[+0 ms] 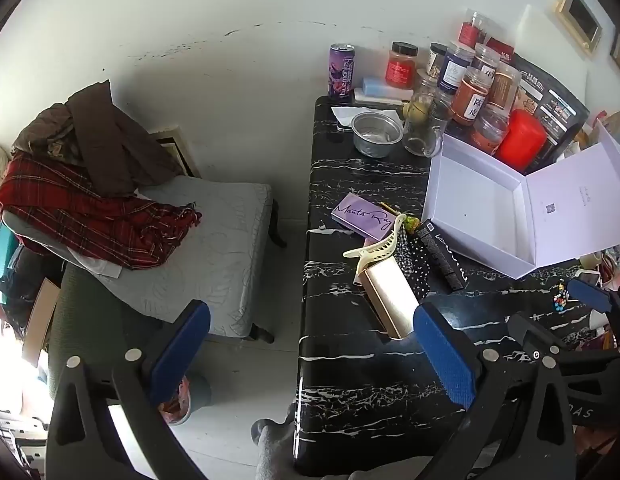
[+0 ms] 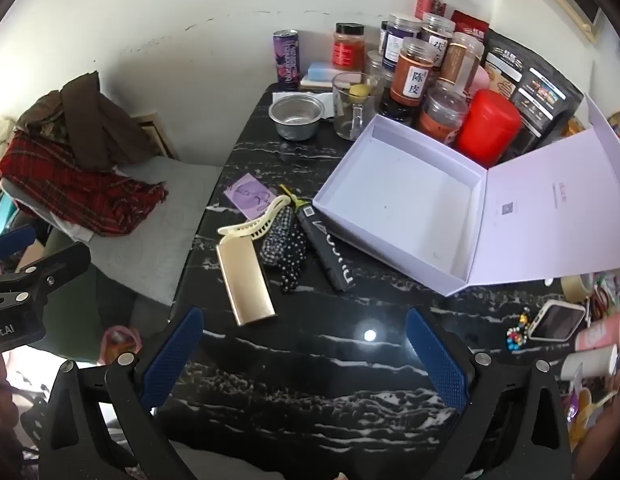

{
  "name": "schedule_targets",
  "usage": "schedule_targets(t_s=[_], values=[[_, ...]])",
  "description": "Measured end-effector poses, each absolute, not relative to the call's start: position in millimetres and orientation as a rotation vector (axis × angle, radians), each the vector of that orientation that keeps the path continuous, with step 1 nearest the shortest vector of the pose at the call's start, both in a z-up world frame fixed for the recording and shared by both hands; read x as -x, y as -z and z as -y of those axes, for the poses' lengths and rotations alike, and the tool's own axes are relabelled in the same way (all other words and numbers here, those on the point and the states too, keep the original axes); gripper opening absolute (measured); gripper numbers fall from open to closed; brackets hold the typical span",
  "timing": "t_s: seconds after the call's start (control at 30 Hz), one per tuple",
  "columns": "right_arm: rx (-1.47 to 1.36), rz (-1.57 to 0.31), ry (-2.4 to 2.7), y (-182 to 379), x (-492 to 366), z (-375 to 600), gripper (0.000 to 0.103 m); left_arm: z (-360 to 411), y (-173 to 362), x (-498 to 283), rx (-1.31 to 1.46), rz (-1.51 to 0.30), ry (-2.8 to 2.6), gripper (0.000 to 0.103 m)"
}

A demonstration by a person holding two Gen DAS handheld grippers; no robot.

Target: Organize rigid objects

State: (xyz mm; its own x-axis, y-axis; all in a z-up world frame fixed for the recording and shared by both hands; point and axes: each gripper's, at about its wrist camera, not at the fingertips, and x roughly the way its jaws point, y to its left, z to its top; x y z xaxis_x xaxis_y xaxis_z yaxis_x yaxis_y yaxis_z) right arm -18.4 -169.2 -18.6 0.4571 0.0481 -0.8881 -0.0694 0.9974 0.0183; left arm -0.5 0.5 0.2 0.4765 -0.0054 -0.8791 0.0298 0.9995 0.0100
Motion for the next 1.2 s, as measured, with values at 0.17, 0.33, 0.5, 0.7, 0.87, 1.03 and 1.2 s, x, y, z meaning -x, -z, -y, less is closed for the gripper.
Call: schedule_targets(t_s=[0.17, 0.33, 0.5, 0.7, 0.87, 1.03, 1.2], values=[[0.020, -1.096, -0.071, 17.7, 19.7, 169.2, 0.103, 2.8, -4.2, 2.4, -0.016, -1.082, 0.018, 0.103], [0.017, -1.099, -0.070, 11.4, 18.5, 169.9, 0.103, 0.5, -1.9, 2.8, -0.007, -1.082, 0.018, 0.103], [0.018, -1.100, -0.073, 13.9, 17.6, 170.1, 0.103, -3.5, -3.0, 3.7, -0.007, -1.079, 0.026, 0.103], [0.019, -1.097, -0.081, 19.3, 21.2, 168.8, 0.103, -3.8, -3.9, 5.6, -0.007, -1.080, 0.024, 0.103], [0.022, -1.099, -0.084, 18.3, 20.3, 168.5, 0.103, -4.0, -3.5, 6.7, -0.005, -1.079, 0.019, 0.103], [0.027, -1.099, -0.089, 18.6, 20.9, 167.4, 0.103, -4.7, -3.8, 7.1, -0.002, -1.083, 0.014, 0.103], [0.030, -1.097, -0.088, 18.2, 21.2, 167.6, 0.103, -4.7, -3.6, 7.3, 0.000, -1.083, 0.016, 0.103]])
